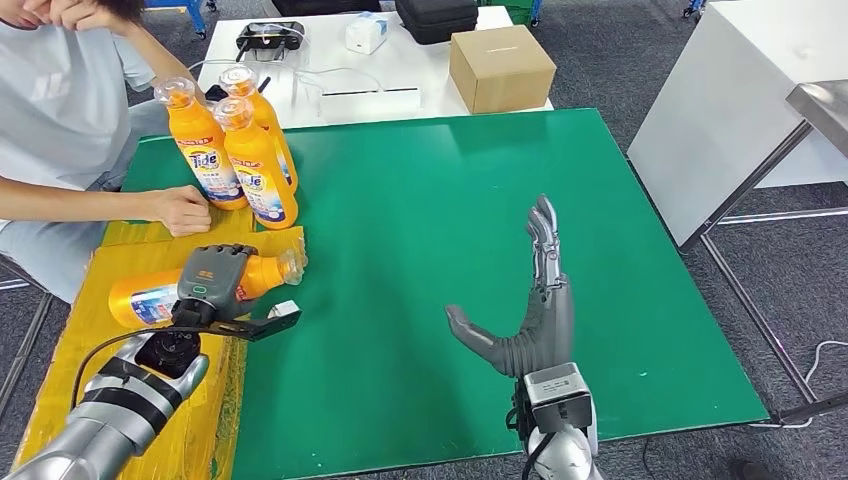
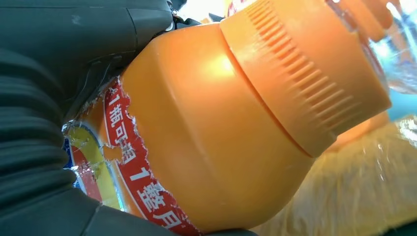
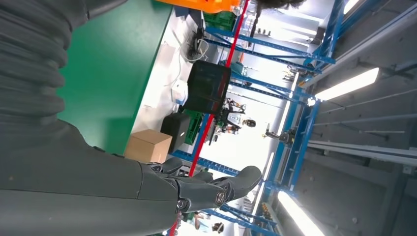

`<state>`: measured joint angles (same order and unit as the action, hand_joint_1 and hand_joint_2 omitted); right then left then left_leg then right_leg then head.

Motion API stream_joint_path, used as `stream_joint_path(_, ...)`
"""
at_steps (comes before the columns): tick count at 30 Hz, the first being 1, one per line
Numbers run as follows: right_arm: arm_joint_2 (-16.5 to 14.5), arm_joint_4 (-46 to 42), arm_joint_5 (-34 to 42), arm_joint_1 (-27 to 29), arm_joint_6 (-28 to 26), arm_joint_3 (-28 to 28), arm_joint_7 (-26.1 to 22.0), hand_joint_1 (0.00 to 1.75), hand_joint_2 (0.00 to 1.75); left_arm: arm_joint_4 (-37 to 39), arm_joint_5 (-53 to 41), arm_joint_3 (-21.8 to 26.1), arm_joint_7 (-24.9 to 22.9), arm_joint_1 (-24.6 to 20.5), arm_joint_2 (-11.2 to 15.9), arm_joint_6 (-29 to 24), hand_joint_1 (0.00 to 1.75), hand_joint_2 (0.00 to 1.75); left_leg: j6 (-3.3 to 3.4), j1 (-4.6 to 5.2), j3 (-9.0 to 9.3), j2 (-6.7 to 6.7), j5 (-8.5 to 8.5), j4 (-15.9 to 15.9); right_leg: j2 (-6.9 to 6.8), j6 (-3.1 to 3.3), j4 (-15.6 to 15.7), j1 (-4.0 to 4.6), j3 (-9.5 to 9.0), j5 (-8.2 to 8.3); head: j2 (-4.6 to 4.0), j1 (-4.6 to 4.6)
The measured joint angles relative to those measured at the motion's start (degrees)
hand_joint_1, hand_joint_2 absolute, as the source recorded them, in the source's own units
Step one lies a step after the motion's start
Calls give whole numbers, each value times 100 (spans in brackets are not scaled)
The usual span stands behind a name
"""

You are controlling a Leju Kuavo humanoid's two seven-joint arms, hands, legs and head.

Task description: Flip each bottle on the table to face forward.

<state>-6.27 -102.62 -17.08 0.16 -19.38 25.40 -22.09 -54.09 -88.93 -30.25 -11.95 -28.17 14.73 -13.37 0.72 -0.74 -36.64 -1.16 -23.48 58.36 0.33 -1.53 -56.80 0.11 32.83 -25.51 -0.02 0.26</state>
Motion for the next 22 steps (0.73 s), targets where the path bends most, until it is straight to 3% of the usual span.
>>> stream_joint_path(1, 0, 0, -14, 0, 10, 1, 8, 0, 175, 77, 0, 83, 3, 0, -49, -17, 22, 175, 0, 0, 0, 0, 0, 0, 0, 0, 0, 0, 0, 0, 0, 0)
stream_joint_path(2, 1, 1, -35, -1, 23, 4, 19, 0, 175, 154, -13, 169, -4, 0, -95, -57, 2, 175, 0, 0, -1, 0, 0, 0, 0, 0, 0, 0, 0, 0, 0, 0)
stream_joint_path(9, 21, 11, -125, -3, 59, 73, 85, 0, 175, 356, -61, 679, -69, 75, -381, -830, 0, 175, 0, 1, -3, -2, 0, 0, -1, 0, 0, 0, 0, 0, 0, -1)
stream_joint_path(15, 40, 19, -126, -3, 53, 92, 91, 0, 175, 348, -89, 875, -50, 138, -501, -1005, 0, 175, 0, 0, -3, -2, 0, 0, -1, 0, 0, 0, 0, 0, 0, 0)
stream_joint_path(22, 83, 22, -158, 36, -29, 95, 93, 0, 175, -297, 315, 1202, 617, 605, -714, -2001, 0, 175, 0, 1, -3, -1, -1, 0, -1, 0, 0, -1, 1, 0, 0, 0)
